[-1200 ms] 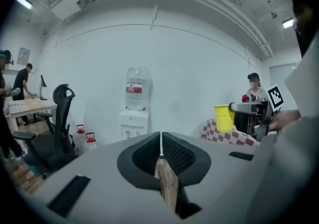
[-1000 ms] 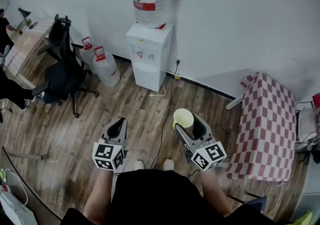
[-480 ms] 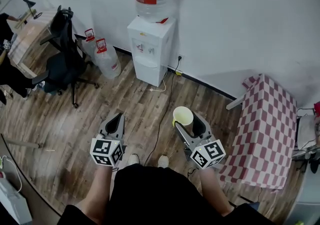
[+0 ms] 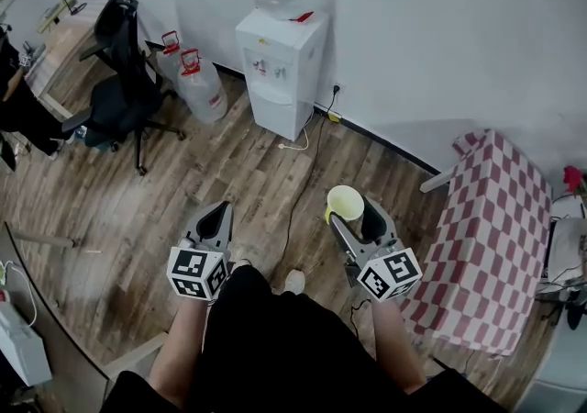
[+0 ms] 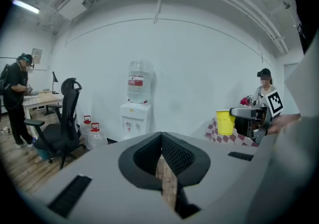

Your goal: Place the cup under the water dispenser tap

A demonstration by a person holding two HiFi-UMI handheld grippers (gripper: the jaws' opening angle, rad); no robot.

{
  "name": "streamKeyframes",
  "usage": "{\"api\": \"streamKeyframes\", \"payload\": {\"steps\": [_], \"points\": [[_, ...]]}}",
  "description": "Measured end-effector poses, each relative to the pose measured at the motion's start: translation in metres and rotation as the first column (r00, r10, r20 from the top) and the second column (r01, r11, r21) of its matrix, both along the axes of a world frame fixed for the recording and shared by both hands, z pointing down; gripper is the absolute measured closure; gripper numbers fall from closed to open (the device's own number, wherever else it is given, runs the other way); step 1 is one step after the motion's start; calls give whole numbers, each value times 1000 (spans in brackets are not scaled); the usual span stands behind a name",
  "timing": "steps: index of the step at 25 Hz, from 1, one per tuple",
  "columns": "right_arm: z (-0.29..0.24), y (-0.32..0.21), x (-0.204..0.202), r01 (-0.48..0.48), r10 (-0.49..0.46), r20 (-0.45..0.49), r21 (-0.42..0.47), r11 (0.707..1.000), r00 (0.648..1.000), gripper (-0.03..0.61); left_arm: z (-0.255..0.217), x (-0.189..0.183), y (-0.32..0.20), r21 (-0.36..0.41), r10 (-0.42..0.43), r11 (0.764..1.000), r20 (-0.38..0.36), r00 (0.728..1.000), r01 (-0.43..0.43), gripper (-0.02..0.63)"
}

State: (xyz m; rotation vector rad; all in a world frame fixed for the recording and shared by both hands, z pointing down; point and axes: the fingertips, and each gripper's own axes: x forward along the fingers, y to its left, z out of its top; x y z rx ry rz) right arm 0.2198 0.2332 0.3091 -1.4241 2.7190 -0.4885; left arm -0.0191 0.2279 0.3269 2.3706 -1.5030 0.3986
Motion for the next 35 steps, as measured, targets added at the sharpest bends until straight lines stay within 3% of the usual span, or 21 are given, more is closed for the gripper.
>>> {"api": "streamKeyframes", "payload": {"steps": [9, 14, 35], "points": [[5, -15, -9, 40, -40, 7, -8, 999, 999, 265, -1, 1, -19, 10, -20, 1000, 31, 999, 19, 600], [7, -33, -22, 36, -36, -3, -19, 999, 999, 265, 5, -5, -38, -5, 7, 1000, -12, 1000, -7, 600], [-7, -189, -126, -69, 66, -71, -38, 997, 995, 264, 15, -83, -221, -7, 183, 983, -85, 979, -184, 600]]}}
